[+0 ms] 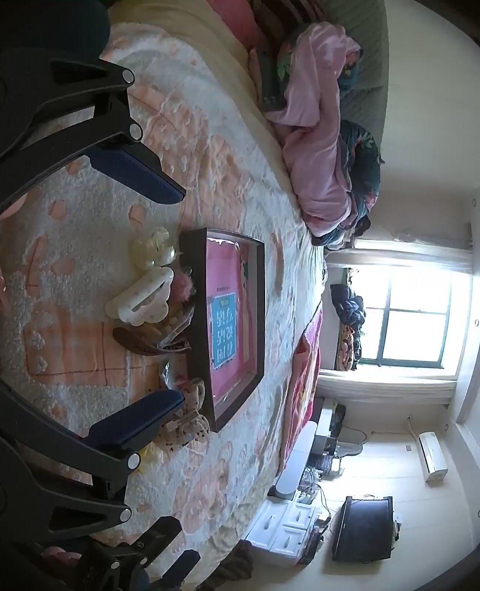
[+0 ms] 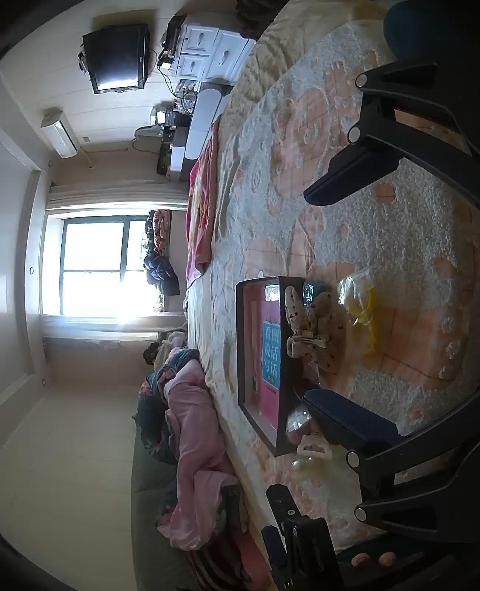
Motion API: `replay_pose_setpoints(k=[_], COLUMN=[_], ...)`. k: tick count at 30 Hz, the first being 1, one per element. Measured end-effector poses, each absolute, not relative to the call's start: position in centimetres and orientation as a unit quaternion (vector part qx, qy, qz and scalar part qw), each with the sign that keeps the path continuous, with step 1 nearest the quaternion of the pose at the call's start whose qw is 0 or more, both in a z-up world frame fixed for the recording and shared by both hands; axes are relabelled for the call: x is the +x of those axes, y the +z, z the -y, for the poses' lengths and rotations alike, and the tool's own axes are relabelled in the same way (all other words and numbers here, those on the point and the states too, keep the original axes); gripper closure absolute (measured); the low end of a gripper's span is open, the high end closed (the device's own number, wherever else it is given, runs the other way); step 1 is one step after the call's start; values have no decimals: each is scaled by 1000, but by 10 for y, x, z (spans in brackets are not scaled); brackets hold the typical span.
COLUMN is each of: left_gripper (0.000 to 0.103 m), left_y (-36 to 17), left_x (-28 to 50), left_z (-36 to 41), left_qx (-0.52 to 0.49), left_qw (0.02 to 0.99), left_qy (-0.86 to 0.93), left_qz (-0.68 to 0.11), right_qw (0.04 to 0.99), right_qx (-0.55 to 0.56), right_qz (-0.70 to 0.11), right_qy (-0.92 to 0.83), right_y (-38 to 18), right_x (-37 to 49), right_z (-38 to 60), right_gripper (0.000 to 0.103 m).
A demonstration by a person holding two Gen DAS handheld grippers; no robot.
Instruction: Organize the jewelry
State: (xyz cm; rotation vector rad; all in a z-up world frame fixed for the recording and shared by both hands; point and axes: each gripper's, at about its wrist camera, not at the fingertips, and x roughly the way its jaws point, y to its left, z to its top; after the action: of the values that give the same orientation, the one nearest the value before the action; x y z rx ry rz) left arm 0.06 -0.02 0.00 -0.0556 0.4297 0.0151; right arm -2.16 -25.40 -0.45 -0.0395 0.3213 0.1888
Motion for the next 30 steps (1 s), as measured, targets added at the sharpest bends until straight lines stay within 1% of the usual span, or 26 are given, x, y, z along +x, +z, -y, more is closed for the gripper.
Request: replay_pose_setpoints(k=[30], left_gripper=[11], left_y=[4], left_x=[0], left_z=[2], left_qx=[-35], left_qw=[978], left_qy=[1], left_qz=[-204], right_qw=[984], right_qx=[-23], right_qz=[-148], right_qy=[98], right_y=[1], right_x=[-26], right_z=[249], right_gripper=[6])
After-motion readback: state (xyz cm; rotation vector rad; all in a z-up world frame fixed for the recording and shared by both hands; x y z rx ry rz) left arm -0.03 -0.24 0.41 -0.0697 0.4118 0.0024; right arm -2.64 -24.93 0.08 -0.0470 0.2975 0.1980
